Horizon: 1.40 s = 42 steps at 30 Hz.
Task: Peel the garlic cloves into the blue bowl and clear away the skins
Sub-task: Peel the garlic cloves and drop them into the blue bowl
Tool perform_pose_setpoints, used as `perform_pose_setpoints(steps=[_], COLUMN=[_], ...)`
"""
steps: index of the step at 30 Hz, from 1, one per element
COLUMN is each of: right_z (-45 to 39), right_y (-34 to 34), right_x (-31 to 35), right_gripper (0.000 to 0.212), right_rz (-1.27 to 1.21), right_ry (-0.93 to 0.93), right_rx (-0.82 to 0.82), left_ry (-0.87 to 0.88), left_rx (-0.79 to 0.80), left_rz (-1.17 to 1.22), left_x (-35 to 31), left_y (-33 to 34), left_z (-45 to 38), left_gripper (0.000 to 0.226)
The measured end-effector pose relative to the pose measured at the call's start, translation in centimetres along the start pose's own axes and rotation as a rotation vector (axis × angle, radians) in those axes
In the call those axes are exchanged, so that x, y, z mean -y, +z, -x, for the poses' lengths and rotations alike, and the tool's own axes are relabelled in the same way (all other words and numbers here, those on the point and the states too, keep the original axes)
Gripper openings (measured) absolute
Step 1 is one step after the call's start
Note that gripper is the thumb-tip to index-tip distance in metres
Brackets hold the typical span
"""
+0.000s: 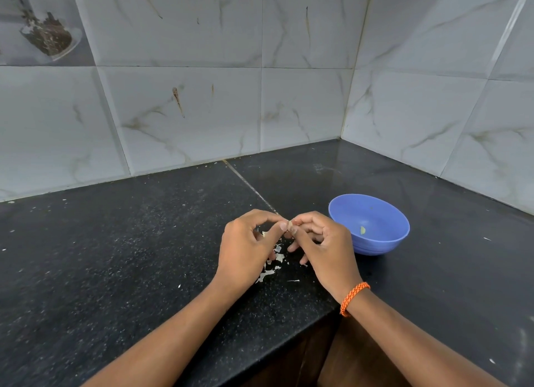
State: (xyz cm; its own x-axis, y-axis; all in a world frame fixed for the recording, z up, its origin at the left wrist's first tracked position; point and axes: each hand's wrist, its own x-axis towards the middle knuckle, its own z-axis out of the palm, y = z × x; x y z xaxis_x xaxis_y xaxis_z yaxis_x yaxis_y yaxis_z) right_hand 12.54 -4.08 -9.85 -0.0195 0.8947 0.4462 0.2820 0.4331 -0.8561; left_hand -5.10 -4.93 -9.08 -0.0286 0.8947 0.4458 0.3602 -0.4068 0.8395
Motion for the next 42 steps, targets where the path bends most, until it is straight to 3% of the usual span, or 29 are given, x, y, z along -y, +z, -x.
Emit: perform_pose_setpoints(steps=[3, 7, 13, 26, 42], right_z=[0.14, 0.13, 0.13, -0.01, -0.11], right_y=[0.08, 0.1, 0.0, 0.28, 0.13], right_x=[0.01, 0.18, 0.43, 0.21, 0.24], right_gripper=[0.008, 0.006, 0.009, 0.007, 0.012], right_rz=[0.018, 0.023, 0.047, 0.239, 0.138], right_ry=[-0.003, -0.009, -0.066, -0.138, -0.084], right_rx=[0.008, 0.001, -0.036, -0.068, -0.064], left_ry=[-0.001, -0.009, -0.025, -0.031, -0.064], left_rx=[-0.014, -0.048, 0.038, -0.006, 0.036], left_rz=[-0.061, -0.156, -0.072, -0.083, -0.029], left_x=[0.41, 0.12, -0.06, -0.22, -0.23], left_y=[0.08, 0.12, 0.14, 0.19, 0.44], left_z=[-0.08, -0.09, -0.1, 0.11, 0.25], left_gripper=[0.04, 0.015, 0.003, 0.005, 0.009])
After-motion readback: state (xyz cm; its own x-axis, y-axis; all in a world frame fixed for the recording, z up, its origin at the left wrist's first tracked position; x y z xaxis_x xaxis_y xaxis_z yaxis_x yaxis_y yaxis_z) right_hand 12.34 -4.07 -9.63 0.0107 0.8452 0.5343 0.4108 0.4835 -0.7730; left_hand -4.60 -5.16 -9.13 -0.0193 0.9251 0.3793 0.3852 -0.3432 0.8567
